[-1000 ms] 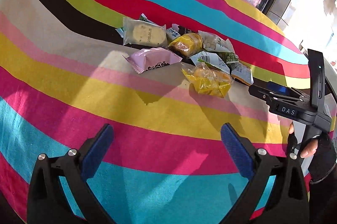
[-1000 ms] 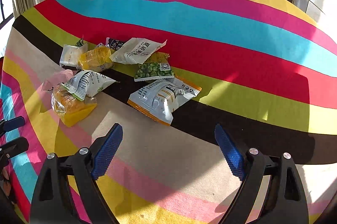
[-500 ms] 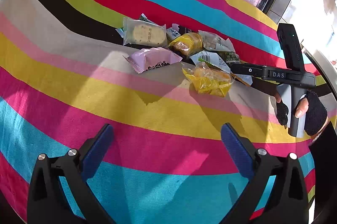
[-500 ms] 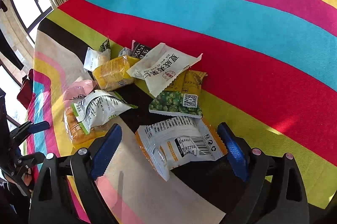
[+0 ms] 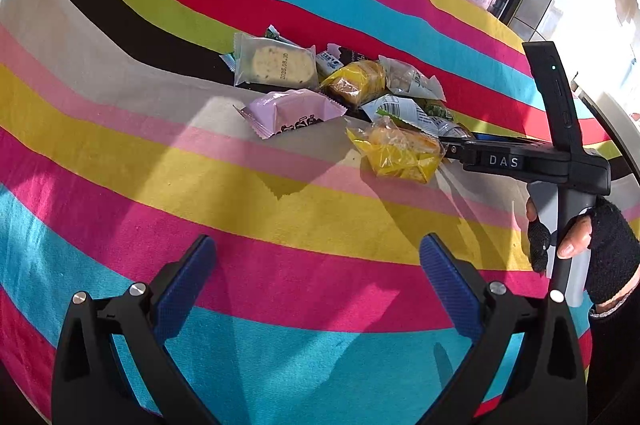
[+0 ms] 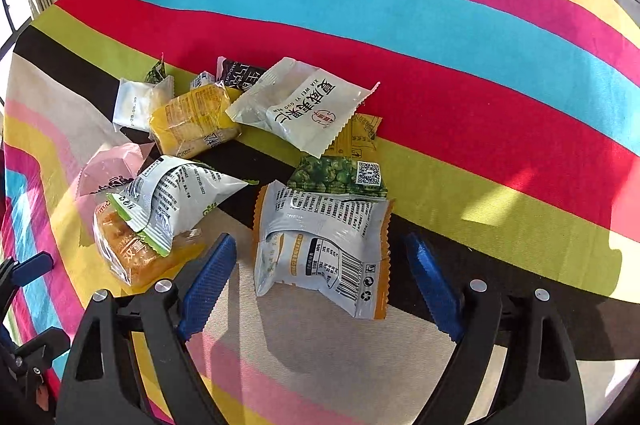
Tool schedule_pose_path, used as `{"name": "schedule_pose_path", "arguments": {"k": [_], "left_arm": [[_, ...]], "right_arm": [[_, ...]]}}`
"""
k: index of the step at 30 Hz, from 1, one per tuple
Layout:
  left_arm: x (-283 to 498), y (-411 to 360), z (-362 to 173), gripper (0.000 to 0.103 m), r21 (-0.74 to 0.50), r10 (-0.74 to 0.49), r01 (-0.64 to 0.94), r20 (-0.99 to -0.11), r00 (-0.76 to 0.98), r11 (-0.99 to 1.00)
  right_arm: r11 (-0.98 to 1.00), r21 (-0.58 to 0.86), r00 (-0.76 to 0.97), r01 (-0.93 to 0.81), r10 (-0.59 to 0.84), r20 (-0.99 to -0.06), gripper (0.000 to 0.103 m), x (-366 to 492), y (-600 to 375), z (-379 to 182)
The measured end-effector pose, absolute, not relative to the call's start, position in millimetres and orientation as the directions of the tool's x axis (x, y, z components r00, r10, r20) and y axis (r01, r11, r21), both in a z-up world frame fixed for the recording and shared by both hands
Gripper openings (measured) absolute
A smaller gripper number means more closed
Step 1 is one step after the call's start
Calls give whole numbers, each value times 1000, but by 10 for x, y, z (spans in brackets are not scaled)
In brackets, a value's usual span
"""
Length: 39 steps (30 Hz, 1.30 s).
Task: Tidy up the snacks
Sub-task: 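Grasp the white printed snack bag with the right gripper, then grasp the yellow-wrapped bread bag with the left gripper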
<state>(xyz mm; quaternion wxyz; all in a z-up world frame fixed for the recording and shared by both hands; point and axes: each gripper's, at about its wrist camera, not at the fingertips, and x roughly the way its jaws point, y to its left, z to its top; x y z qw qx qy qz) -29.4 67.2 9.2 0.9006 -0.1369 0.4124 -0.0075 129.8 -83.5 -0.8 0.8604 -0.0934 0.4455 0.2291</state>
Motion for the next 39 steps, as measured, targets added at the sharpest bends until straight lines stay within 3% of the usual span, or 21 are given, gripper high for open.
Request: {"name": "schedule_pose_path", "arguments": {"k": [3,4,6,14,19,22,27,31,32,33,34,37,39], "left_arm": [[-296,675,91,101,-253,-127,-99,-741,660,962],[-298,675,92,101,-253,-127,-99,-741,660,962],[-300,674,92,101,-254,-127,-99,-741,660,962],[-300,665,86,101,-250,-125,-99,-742,659,963],[-250,574,81,101,-179,-73,-107,-773,630,978],[-117,401,71,101,-105,-37,-83,-812,582,991],[300,102,73,101,-102,-71,-26,-830,553,994],[669,-7,18,101,-29,14,-68,-822,569,997],[694,0,27,97,-40,9,-72,-816,577,997],[676,6,53,76,-61,-12,-62,-803,596,996],[633,5,75,63,-76,-33,-45,-792,610,996],[385,11,83,49,-142,-118,12,-770,628,990],[120,23,90,49,-155,-142,36,-762,632,987]], "right_arm": [[903,38,538,-429,289,-792,76,1217,-812,-7],[902,37,548,-429,293,-783,56,1180,-822,7],[898,48,541,-438,305,-784,41,1101,-873,40],[871,92,548,-482,382,-745,40,239,-1473,25],[878,140,551,-458,404,-730,40,-122,-1834,-64],[877,156,552,-454,414,-724,40,-136,-1892,-43],[877,178,546,-446,424,-723,40,-87,-1906,-42],[874,202,541,-441,439,-718,40,-77,-1931,-48],[875,206,541,-438,440,-717,40,-70,-1932,-53],[875,211,541,-436,443,-715,40,-70,-1941,-52],[874,217,540,-435,446,-714,40,-68,-1947,-53],[870,234,535,-435,458,-710,40,-65,-1963,-50],[868,240,533,-435,463,-708,40,-61,-1968,-50]]}}
